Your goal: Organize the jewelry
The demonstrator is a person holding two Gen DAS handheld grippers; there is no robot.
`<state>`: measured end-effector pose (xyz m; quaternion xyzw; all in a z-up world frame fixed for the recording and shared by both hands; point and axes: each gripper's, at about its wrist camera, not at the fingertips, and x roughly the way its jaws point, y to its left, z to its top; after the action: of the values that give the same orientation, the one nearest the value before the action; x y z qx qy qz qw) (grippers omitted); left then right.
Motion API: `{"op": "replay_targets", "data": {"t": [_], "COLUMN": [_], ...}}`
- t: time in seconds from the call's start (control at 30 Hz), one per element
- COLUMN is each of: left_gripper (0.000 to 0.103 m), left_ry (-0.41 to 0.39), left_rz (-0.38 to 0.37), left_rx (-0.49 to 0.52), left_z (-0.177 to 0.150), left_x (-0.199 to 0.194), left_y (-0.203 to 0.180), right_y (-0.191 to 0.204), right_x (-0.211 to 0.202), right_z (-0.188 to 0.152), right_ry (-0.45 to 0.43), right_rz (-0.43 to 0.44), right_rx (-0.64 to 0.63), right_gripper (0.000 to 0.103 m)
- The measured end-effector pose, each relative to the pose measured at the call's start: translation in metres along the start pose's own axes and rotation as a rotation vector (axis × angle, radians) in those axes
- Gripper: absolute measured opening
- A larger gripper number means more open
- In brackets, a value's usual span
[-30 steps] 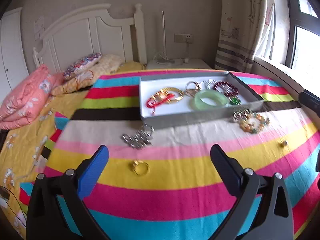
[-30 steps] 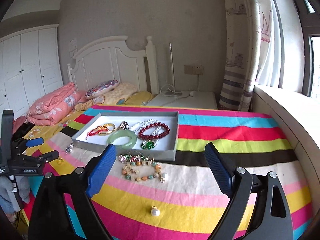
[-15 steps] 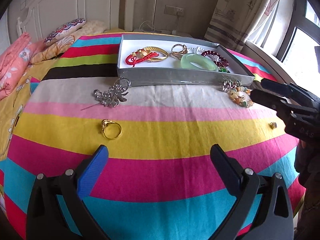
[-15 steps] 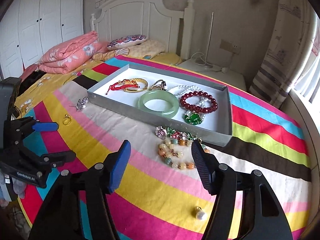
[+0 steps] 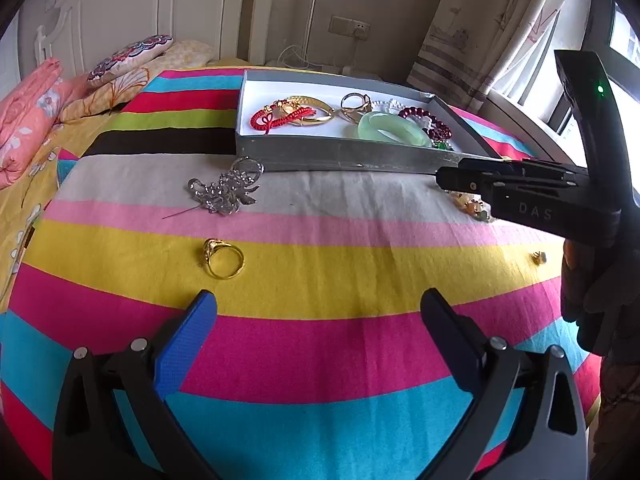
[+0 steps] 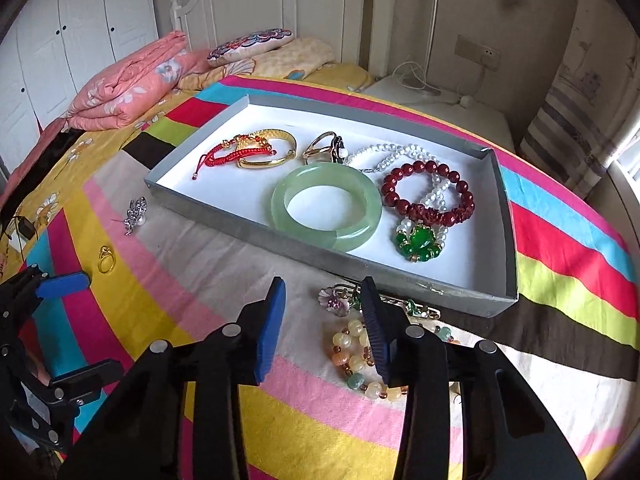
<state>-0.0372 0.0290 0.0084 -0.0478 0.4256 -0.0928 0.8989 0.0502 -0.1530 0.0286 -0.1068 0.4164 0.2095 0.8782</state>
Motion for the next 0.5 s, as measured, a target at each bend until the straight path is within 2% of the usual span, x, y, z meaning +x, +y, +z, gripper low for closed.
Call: {"op": "replay_targets", "data": {"t": [0.13,0.27,0.5], "left_gripper": [0.101,0.101,0.101], "left_ry": [-0.001,-0.003,-0.008], "left_rz": [0.000,-0.004,-0.012], "left_rx": [-0.001,-0.005,-0.013], "left_z": [0.000,0.000,-0.001], "left_x": [0.000,-0.001,-0.001], "left_y": [-0.001,-0.001,0.000], "right_y": [-0.002,0.008,0.032], "right_x": [0.005,0.015,-0.008], "right_z": [0.005,0.010,-0.011], "right_ry": [0.008,0.075,0.160], "right_rz": [-0.002,0.002,0.137], "right_rx": [0.006,-0.054,-0.185], "right_gripper": [0.039,0.042,0.041]}}
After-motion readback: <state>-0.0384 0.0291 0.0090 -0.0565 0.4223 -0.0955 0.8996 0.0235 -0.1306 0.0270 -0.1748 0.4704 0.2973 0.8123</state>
